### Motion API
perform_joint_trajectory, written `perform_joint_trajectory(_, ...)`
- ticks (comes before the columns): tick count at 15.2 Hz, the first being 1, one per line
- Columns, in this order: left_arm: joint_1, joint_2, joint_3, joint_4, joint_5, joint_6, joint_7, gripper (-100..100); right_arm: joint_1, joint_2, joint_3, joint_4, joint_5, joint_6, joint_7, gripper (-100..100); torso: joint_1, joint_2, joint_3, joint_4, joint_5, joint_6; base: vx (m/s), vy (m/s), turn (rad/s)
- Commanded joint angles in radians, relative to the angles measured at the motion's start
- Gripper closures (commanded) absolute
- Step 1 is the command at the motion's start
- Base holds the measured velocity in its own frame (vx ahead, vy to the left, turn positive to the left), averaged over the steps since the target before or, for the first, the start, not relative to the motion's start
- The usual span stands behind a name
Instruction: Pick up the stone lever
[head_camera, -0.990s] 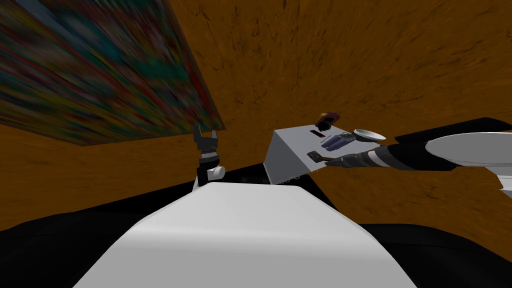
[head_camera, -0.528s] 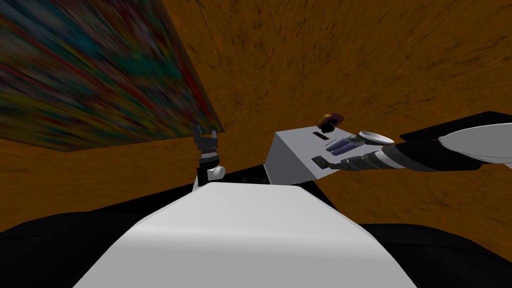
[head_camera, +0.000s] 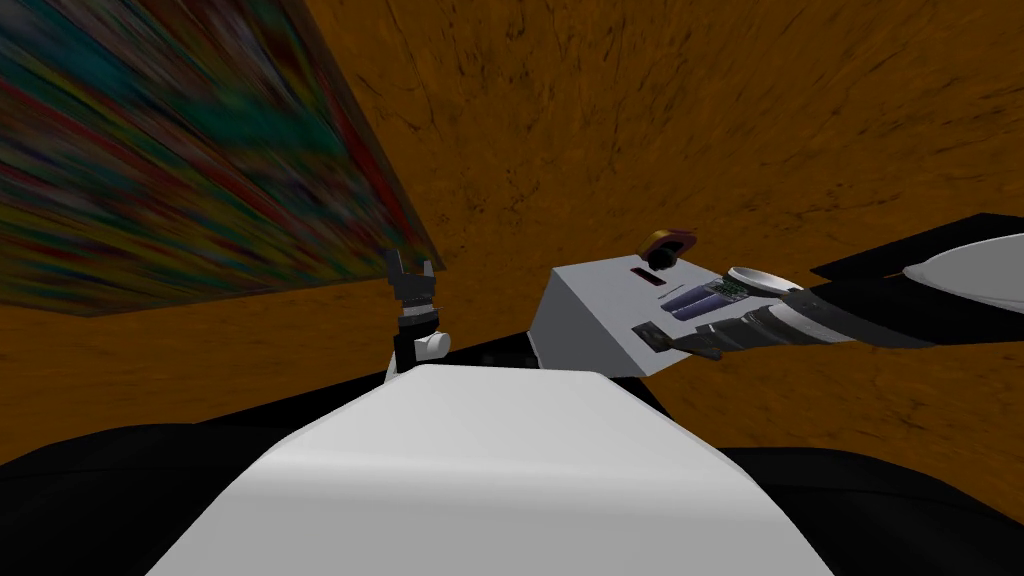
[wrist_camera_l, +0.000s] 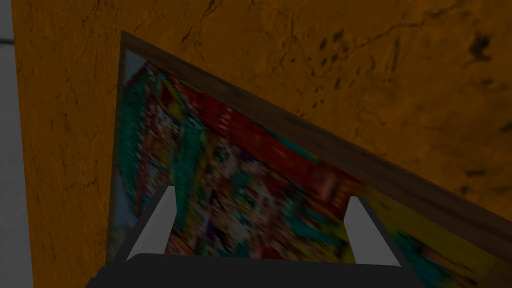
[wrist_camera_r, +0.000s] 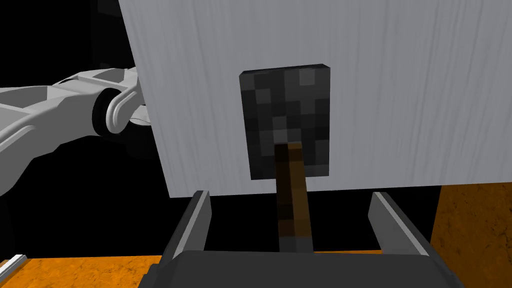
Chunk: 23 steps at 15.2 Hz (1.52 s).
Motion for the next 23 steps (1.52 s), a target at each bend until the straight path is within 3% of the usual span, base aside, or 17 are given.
perform_joint_trajectory(1, 0.0, 0.0, 0.0, 0.0, 0.0, 0.0, 0.0, 0, 0.001, -0.008, -0.006, 0.006, -0.012, 0.05, -0.009, -100, 0.0, 0.0, 0.0, 0.0, 0.0, 0.0, 0.078, -0.004, -0.001)
perform_joint_trajectory(3, 0.0, 0.0, 0.0, 0.0, 0.0, 0.0, 0.0, 0, 0.001, -0.011, -0.008, 0.008, -0.016, 0.076, -0.012, -100, 0.0, 0.001, 0.0, 0.0, 0.0, 0.0, 0.058, -0.002, 0.001)
perform_joint_trajectory(7, 0.0, 0.0, 0.0, 0.0, 0.0, 0.0, 0.0, 0, 0.001, 0.025, 0.038, 0.028, 0.043, 0.016, 0.036, -100, 0.002, 0.006, 0.004, 0.001, 0.0, 0.0, -0.014, 0.03, 0.034)
perform_joint_trajectory(8, 0.0, 0.0, 0.0, 0.0, 0.0, 0.0, 0.0, 0, 0.0, 0.014, 0.026, 0.019, 0.025, 0.031, 0.016, -100, 0.003, 0.008, 0.005, 0.002, 0.0, 0.0, -0.034, 0.035, 0.009)
perform_joint_trajectory(9, 0.0, 0.0, 0.0, 0.0, 0.0, 0.0, 0.0, 0, 0.0, 0.016, 0.029, 0.02, 0.028, 0.026, 0.02, 100, 0.003, 0.009, 0.005, 0.002, 0.001, 0.0, -0.01, 0.012, -0.003)
perform_joint_trajectory(13, 0.0, 0.0, 0.0, 0.0, 0.0, 0.0, 0.0, 0, -0.003, 0.013, 0.026, 0.021, 0.029, 0.023, 0.02, 100, 0.001, 0.009, 0.005, 0.001, -0.002, 0.002, 0.001, -0.002, 0.005)
perform_joint_trajectory(15, 0.0, 0.0, 0.0, 0.0, 0.0, 0.0, 0.0, 0, 0.001, -0.007, -0.008, 0.002, -0.013, 0.061, -0.012, 100, 0.0, 0.009, 0.005, 0.001, -0.002, 0.003, 0.027, -0.036, -0.072)
perform_joint_trajectory(16, 0.0, 0.0, 0.0, 0.0, 0.0, 0.0, 0.0, 0, 0.0, 0.001, 0.007, 0.011, 0.005, 0.042, 0.005, 100, -0.002, 0.009, 0.005, 0.001, -0.003, 0.002, 0.024, -0.03, -0.021)
perform_joint_trajectory(17, 0.0, 0.0, 0.0, 0.0, 0.0, 0.0, 0.0, 0, -0.008, 0.009, 0.006, 0.011, 0.004, 0.014, 0.013, -100, -0.002, 0.009, 0.005, 0.001, -0.003, 0.002, -0.016, -0.007, 0.012)
perform_joint_trajectory(23, 0.0, 0.0, 0.0, 0.0, 0.0, 0.0, 0.0, 0, -0.054, 0.064, 0.008, 0.009, 0.014, -0.093, 0.078, -100, 0.0, 0.018, 0.01, 0.003, -0.003, 0.002, -0.097, -0.003, 0.026)
